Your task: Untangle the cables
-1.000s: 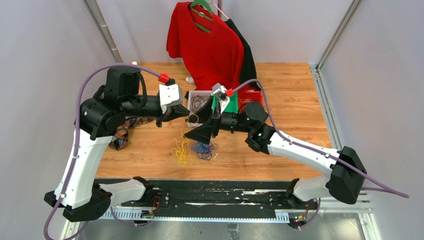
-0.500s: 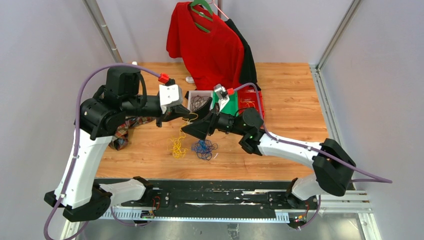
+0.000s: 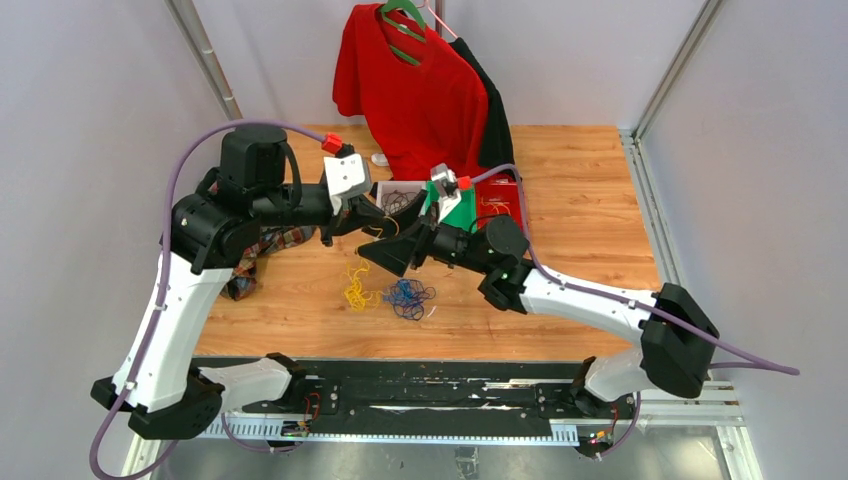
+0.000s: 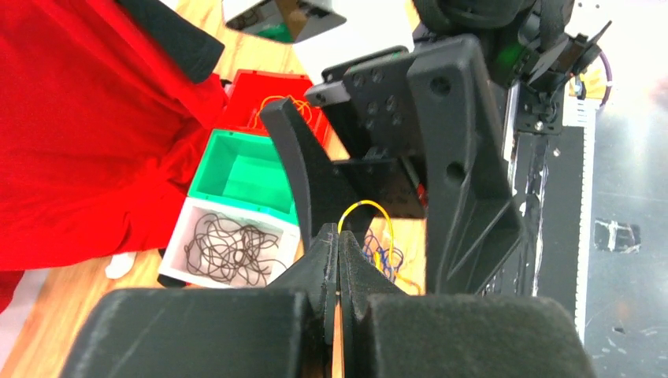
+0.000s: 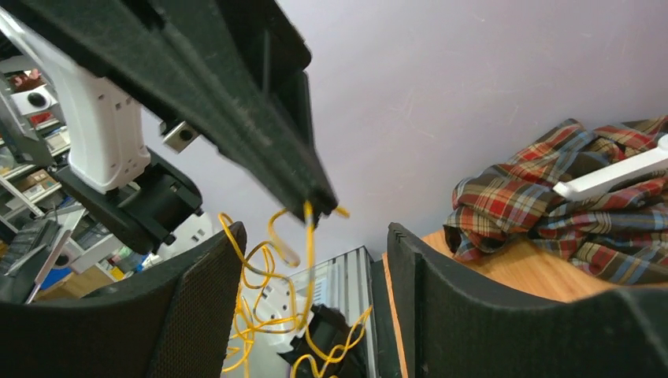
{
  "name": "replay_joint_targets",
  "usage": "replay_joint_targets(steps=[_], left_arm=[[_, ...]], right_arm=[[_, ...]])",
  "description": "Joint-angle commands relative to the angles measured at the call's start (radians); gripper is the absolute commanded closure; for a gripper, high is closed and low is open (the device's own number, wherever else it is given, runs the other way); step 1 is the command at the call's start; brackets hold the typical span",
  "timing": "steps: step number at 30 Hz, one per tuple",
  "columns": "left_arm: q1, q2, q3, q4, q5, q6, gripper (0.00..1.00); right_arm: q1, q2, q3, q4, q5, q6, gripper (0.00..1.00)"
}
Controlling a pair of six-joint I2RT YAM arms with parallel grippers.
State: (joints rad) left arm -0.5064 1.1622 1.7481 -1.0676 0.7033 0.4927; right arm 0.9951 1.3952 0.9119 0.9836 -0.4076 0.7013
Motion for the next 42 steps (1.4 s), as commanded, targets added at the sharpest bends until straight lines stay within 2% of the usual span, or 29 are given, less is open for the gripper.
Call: replay_joint_targets(steps=[1, 7, 11, 17, 21, 26, 28, 34, 42], left_arm=[[-0.006, -0.013, 0.011, 0.092, 0.011, -0.088, 1.00], [-0.006, -0.062, -0.048, 0.267, 0.055, -0.254, 1.00], [-0.006, -0.109, -0.110, 0.375, 0.021, -0.277, 1.00], [-0.006, -0.116, -0.113, 0.437, 0.027, -0.304, 1.00], [-0.006, -0.128, -0.128, 0.475, 0.026, -0.313, 0.99], [-0.006, -0.113, -0.097, 0.429, -0.023, -0.270, 1.00], [-0.006, -0.106, -0.082, 0.412, -0.060, -0.255, 1.00], [-0.007, -0.114, -0.101, 0.383, -0.170, -0.210, 1.00], [-0.006, -0.112, -0.112, 0.380, -0.264, -0.188, 1.00]], right_arm=[[0.018, 0.067, 0.113, -0.119, 0.019, -0.078, 0.36], [0.027, 0.091, 0.100, -0.126, 0.039, -0.114, 0.39], [0.027, 0.065, 0.036, -0.182, 0.094, -0.163, 0.44], [0.022, 0.003, -0.051, -0.256, 0.171, -0.246, 0.53], [0.001, -0.038, -0.106, -0.269, 0.193, -0.265, 0.55], [-0.014, -0.062, -0.156, -0.276, 0.193, -0.258, 0.56], [-0.017, -0.076, -0.178, -0.289, 0.211, -0.259, 0.53], [-0.033, -0.209, -0.248, -0.393, 0.357, -0.282, 0.35], [-0.042, -0.366, -0.253, -0.535, 0.432, -0.377, 0.29]])
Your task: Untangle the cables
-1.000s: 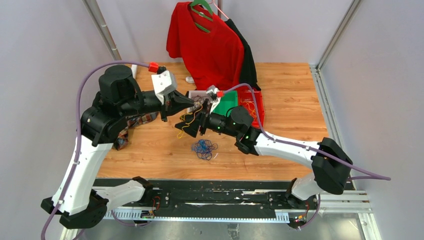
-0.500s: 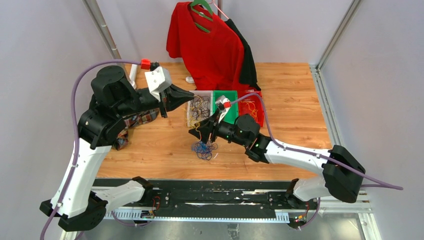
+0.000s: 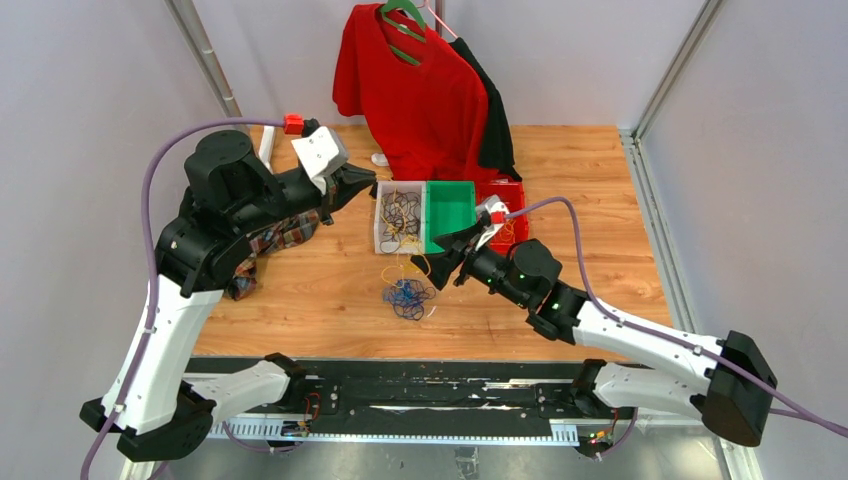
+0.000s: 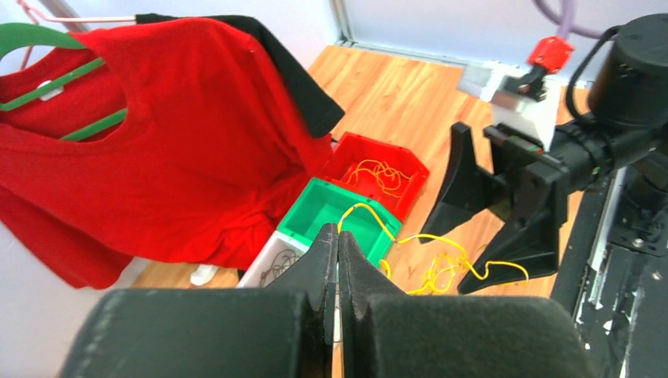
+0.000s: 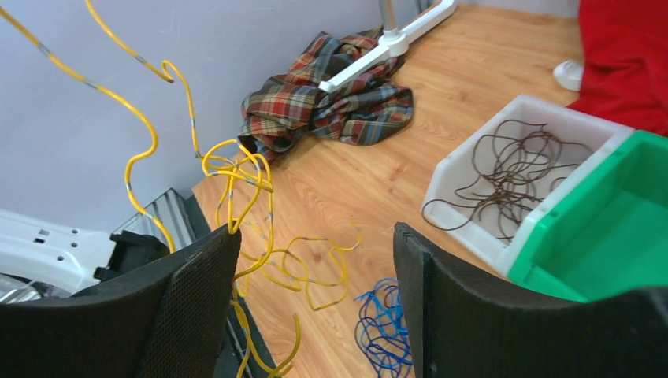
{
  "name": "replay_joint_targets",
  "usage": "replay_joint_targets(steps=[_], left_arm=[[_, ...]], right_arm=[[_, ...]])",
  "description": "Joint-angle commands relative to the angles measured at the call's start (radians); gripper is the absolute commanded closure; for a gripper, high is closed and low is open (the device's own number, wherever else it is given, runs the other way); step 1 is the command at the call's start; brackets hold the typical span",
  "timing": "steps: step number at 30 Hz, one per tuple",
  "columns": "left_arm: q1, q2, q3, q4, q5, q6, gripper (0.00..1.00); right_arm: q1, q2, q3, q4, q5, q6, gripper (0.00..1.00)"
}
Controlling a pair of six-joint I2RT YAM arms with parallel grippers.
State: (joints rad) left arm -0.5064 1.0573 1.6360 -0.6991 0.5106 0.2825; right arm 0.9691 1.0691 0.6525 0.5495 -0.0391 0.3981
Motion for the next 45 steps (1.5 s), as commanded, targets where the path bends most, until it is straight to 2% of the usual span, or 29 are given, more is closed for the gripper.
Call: replay_joint_targets(steps=[1, 11, 17, 29, 32, 34, 38, 45], left_arm=[[-0.006, -0.005, 0.002, 0.008, -0.074, 0.023, 1.00], [-0.007, -0.003, 0.029, -0.004, -0.053, 0.031, 1.00], [-0.006, 0.014, 0.106, -0.004, -0.069, 0.052, 1.00], [-0.006, 0.062, 0.285, -0.009, -0.077, 0.054, 1.00], [-0.006, 0.063, 0.286, -0.028, -0.064, 0.052, 1.00], [-0.006, 0.059, 0.267, -0.050, -0.063, 0.056, 1.00], [-0.006, 0.028, 0.185, -0.061, -0.065, 0.080, 1.00], [-0.006, 0.008, 0.123, -0.077, -0.019, 0.072, 1.00]], right_arm=[[-0.016, -0.045, 0.008, -0.107, 0.064, -0.082, 0.29], [-0.017, -0.008, 0.070, -0.209, 0.071, -0.139, 0.28], [-0.017, 0.019, -0.020, -0.188, 0.104, -0.133, 0.33], [-0.020, 0.108, -0.167, -0.181, 0.198, -0.107, 0.34], [-0.019, 0.054, -0.159, -0.188, 0.195, -0.109, 0.36], [-0.019, -0.014, -0.117, -0.207, 0.174, -0.121, 0.34], [0.002, -0.091, 0.073, -0.272, 0.071, -0.188, 0.26], [0.013, -0.004, 0.358, -0.285, -0.112, -0.239, 0.24]])
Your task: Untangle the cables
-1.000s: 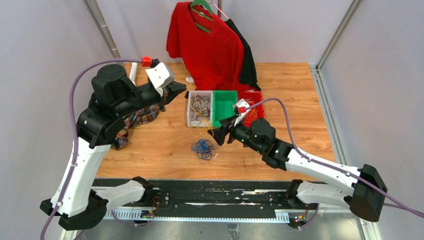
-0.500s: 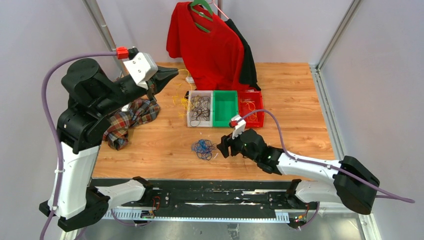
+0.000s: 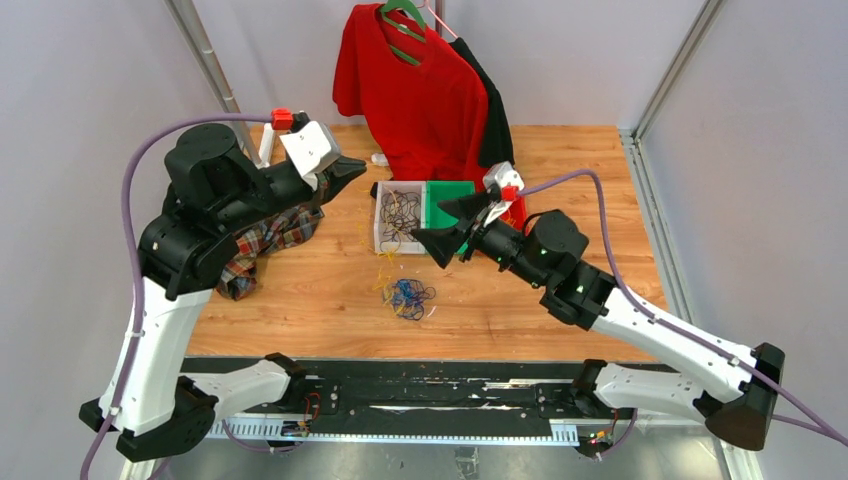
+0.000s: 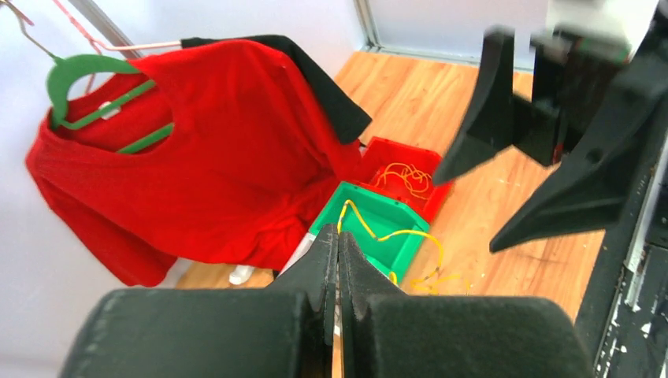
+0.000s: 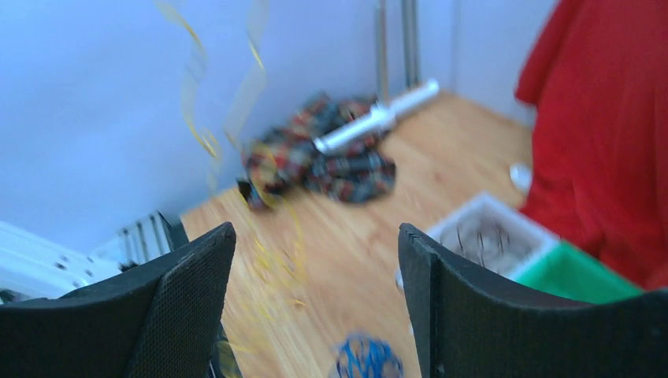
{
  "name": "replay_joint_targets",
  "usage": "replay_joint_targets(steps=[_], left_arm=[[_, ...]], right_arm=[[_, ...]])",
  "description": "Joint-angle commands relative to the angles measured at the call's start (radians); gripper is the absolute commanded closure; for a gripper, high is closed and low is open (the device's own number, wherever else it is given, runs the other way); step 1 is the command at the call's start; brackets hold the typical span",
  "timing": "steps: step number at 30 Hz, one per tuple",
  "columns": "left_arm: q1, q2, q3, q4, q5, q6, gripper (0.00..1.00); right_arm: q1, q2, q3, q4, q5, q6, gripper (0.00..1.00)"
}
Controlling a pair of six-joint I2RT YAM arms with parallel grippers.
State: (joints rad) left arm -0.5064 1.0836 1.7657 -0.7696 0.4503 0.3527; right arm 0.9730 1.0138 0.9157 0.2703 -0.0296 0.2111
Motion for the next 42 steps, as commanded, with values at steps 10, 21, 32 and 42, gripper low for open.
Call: replay_joint_targets(steps=[10, 21, 32, 42], left_arm=[[-0.007, 0.000, 0.041, -0.030, 0.105, -0.001, 1.00], [-0.006, 0.012, 0.080, -0.030, 0.109, 0.001, 1.00], [-0.007, 0.025, 0.116, -0.031, 0.107, 0.006, 1.00], [-0.006, 0.050, 0.213, -0.032, 0.094, 0.006, 1.00]], right_arm=[[0.006, 0.281, 0.260, 0.094, -0.320, -0.014, 0.24], [0.057, 0.448, 0.223, 0.304, -0.379, 0.028, 0.23], [0.081, 0.491, 0.098, 0.428, -0.305, 0.131, 0.45], [0.081, 0.486, -0.031, 0.452, -0.217, 0.171, 0.63]])
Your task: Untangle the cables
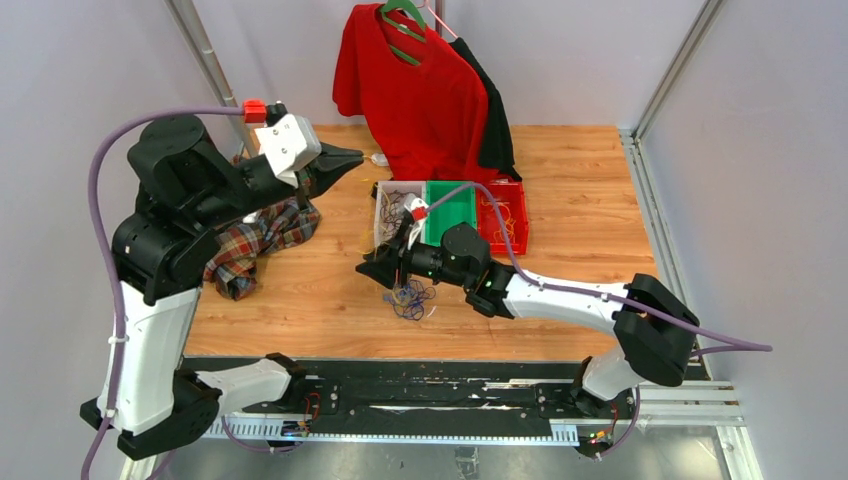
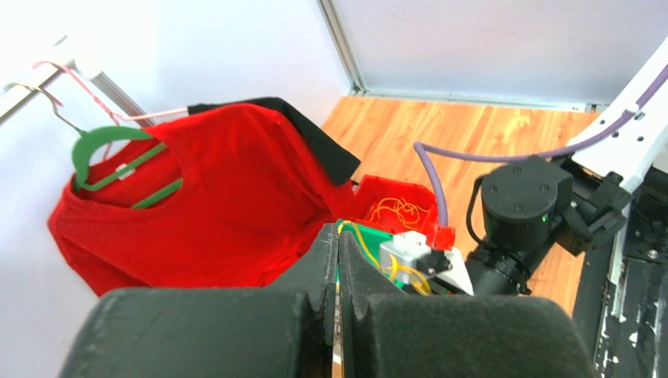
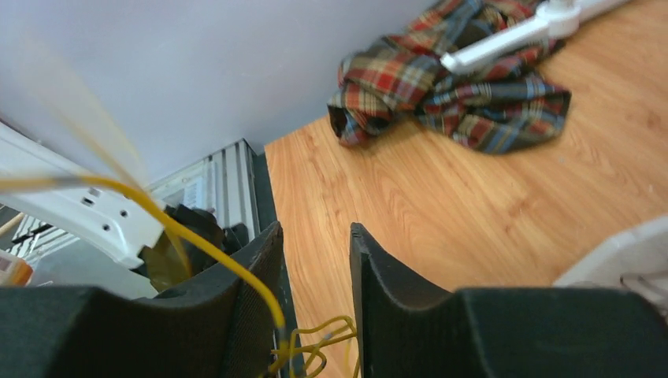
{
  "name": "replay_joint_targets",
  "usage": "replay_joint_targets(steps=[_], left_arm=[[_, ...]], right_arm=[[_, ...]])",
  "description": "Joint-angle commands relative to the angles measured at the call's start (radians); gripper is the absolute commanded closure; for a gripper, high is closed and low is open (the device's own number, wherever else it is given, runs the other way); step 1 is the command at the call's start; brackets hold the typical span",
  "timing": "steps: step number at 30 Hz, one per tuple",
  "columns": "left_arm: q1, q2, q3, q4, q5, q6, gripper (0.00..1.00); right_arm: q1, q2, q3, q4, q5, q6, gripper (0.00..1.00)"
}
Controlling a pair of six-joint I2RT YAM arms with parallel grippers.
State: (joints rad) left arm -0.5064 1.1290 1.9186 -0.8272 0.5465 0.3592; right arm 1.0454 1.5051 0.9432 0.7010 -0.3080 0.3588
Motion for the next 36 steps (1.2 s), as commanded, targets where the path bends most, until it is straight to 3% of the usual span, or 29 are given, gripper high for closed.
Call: replay_joint_targets(steps=[1, 11, 18, 25, 31, 36], left_arm=[[-0.006, 0.009, 0.073, 0.026, -0.007, -0.003, 1.00], [-0.006, 0.055, 0.201, 0.026, -0.022, 0.001, 1.00], [-0.006, 0.057, 0.217, 0.026, -0.034, 0.018, 1.00], [-0.006, 0.050, 0.175, 0.026, -0.033, 0.022, 1.00], [-0.006, 0.012, 0.063, 0.026, -0.031, 0.046, 1.00], [-0.006, -0.014, -0.015, 0.026, -0.031, 0.065, 1.00]], right_arm=[[0.008, -0.008, -0.078, 0.024, 0.080, 0.024, 0.65], [-0.030, -0.043, -0.229, 0.057, 0.203, 0.047, 0.77], [-0.059, -0.102, -0.326, 0.026, 0.271, 0.045, 0.99], [-0.079, -0.177, -0.347, -0.021, 0.277, 0.034, 0.97], [-0.093, -0.254, -0.335, -0.112, 0.271, 0.023, 0.87], [-0.126, -0.369, -0.358, -0.191, 0.293, 0.009, 0.92]])
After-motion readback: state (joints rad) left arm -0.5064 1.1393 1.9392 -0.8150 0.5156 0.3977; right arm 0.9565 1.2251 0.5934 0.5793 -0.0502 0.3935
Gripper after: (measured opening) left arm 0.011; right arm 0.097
